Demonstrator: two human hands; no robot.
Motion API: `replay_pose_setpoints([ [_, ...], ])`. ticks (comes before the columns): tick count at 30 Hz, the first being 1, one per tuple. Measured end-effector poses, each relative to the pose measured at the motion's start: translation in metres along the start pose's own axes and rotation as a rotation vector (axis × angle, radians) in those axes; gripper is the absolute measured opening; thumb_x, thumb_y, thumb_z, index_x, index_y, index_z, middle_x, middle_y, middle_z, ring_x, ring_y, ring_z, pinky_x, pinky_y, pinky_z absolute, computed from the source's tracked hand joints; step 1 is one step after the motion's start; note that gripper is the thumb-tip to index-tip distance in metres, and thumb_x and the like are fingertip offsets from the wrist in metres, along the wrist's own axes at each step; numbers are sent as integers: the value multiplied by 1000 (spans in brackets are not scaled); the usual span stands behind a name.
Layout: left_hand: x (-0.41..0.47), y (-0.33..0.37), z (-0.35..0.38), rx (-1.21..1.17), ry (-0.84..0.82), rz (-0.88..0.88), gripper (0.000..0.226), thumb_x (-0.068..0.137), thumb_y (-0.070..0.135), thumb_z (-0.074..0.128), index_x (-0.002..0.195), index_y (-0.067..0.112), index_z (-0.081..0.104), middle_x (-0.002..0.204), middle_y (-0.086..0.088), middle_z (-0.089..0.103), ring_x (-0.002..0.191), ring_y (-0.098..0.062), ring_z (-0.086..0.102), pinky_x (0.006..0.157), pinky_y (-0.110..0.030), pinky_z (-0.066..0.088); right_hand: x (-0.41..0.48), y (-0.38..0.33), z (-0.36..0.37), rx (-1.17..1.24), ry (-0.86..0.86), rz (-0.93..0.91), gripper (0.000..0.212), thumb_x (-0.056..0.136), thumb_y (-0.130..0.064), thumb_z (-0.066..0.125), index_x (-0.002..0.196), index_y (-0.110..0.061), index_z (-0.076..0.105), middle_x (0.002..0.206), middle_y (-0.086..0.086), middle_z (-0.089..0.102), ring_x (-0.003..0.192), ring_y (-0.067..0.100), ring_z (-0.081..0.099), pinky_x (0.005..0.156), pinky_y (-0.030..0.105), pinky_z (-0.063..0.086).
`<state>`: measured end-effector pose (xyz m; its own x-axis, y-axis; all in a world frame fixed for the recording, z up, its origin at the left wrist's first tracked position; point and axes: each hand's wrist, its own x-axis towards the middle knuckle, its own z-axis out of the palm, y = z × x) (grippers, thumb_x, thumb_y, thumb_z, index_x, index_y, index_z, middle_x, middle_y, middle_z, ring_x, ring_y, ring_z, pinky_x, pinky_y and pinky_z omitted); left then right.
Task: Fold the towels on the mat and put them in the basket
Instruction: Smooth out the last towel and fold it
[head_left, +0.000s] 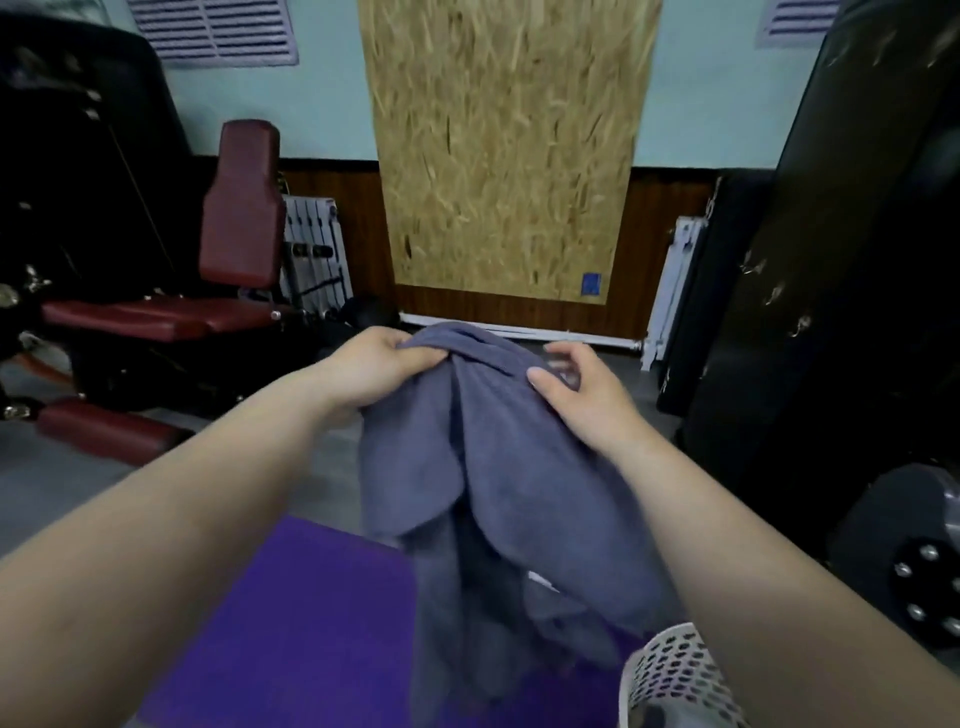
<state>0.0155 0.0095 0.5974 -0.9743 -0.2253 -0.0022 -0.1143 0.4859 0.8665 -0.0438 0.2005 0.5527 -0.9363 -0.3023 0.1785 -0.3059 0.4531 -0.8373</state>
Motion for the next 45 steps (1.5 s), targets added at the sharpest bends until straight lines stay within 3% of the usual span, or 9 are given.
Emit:
replay_pose_setpoints([
  [4, 25, -21, -22, -340, -61, 25, 17, 93, 17, 50, 80, 14, 61, 85, -5, 62, 79, -16, 58, 75, -27, 46, 1, 12, 49, 207, -205, 172, 82, 77, -30, 72, 142, -20, 21, 126, -5, 39, 112, 6, 42, 91, 21, 33],
  [10, 73, -79, -95, -265, -40, 134, 18, 86, 4, 58, 78, 21, 58, 80, 2, 59, 77, -11, 56, 75, -25, 46, 32, 1, 134, 100, 90, 211, 13, 87, -2, 56, 100, -3, 55, 86, 3, 56, 76, 7, 52, 57, 12, 39],
  [18, 108, -136, -146, -298, -177, 49, 19, 86, 2, 57, 78, 20, 59, 72, 6, 63, 62, -2, 59, 64, -14, 49, 50, -52, 159, -447, 211, 256, 48, 84, -27, 62, 128, -14, 46, 130, 8, 48, 124, 25, 43, 105, 32, 32],
  [23, 109, -139, -145, -429, -302, 79, 25, 88, -3, 50, 78, 17, 60, 56, 13, 65, 67, -6, 58, 67, -14, 47, 44, -90, 255, -220, -89, 130, 65, 73, -36, 74, 125, -12, 45, 128, 7, 53, 120, 22, 48, 99, 33, 40],
  [26, 100, -135, -156, -665, -351, -14, 20, 92, -1, 44, 94, 15, 56, 70, 8, 68, 67, -2, 61, 66, -15, 50, 57, -98, 282, -32, 104, 208, 32, 87, -25, 60, 112, -4, 55, 117, 17, 61, 109, 26, 56, 78, 27, 41],
  [30, 93, -148, -178, -497, -318, 90, 52, 89, 6, 53, 136, 17, 35, 126, 1, 51, 104, -8, 51, 84, -20, 44, 71, -111, 287, 29, 184, 199, 19, 95, -16, 47, 87, -3, 58, 90, 18, 60, 85, 17, 49, 57, 26, 30],
  [35, 77, -214, -185, -132, -171, 60, 105, 38, 51, 72, 132, 17, 40, 120, 4, 46, 108, -11, 48, 97, -27, 41, 91, -130, 291, 292, 209, 333, 27, 96, -20, 43, 108, -1, 59, 114, 19, 62, 107, 30, 57, 96, 41, 45],
  [42, 82, -256, -141, -318, -98, -12, 16, 85, -5, 56, 101, -4, 60, 50, 17, 60, 46, 14, 52, 57, -1, 41, 98, -117, 295, 413, 235, 420, 16, 95, -21, 46, 98, -10, 57, 99, 8, 60, 95, 23, 58, 89, 35, 47],
  [45, 89, -250, -143, -321, -107, -23, 22, 92, 2, 47, 75, 14, 53, 48, 13, 58, 51, 4, 52, 57, -6, 38, 96, -99, 269, 240, 301, 414, 16, 90, -23, 56, 85, -9, 61, 85, 3, 62, 83, 19, 59, 77, 27, 49],
])
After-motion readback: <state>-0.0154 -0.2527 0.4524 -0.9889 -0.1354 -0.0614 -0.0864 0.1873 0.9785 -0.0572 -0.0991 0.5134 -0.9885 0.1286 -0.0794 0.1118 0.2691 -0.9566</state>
